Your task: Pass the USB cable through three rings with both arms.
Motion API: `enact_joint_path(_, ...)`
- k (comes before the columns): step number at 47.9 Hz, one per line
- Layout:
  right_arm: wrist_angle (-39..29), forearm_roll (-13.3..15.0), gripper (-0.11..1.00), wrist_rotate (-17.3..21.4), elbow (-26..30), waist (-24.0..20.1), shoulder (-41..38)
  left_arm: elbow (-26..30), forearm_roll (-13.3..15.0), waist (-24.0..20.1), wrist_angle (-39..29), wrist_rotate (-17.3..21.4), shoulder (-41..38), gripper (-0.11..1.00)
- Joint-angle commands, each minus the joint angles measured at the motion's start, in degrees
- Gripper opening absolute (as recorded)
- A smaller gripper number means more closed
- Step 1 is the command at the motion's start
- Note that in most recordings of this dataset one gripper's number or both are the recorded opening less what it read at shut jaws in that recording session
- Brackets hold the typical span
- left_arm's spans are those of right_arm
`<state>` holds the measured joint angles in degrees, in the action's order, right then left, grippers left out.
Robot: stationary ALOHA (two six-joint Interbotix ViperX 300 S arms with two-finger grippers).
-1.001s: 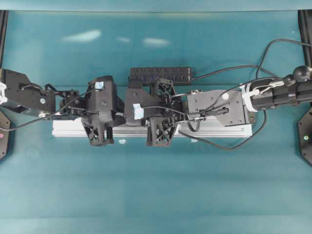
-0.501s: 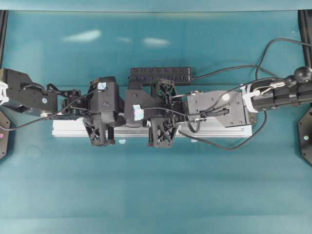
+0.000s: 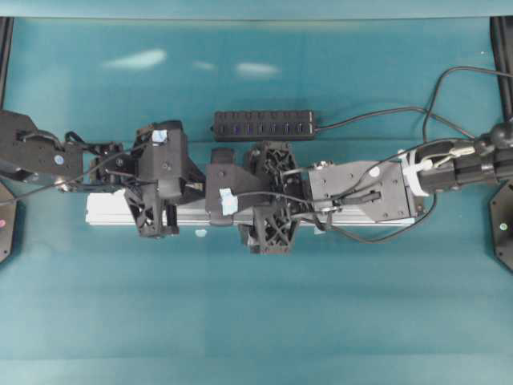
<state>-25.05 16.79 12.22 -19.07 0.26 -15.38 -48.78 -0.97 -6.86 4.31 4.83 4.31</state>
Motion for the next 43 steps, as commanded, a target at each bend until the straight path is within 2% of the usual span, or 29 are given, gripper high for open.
enact_joint_path(1, 0.18, 0.09, 0.82, 0.62, 1.05, 0.0, 1.49, 0.53, -0.09, 0.18, -0.62, -0.09, 1.93, 0.2)
enact_joint_path(21, 0.35, 0.09, 0.82, 0.62, 0.88, 0.62, 2.02, -2.55, -0.09, 0.18, -2.81, -0.35, 5.8, 0.2)
enact_joint_path(43, 2.02, 0.18, 0.82, 0.62, 0.62, 1.32, 2.11, -2.64, -0.09, 0.35, -2.81, -0.35, 3.43, 0.2)
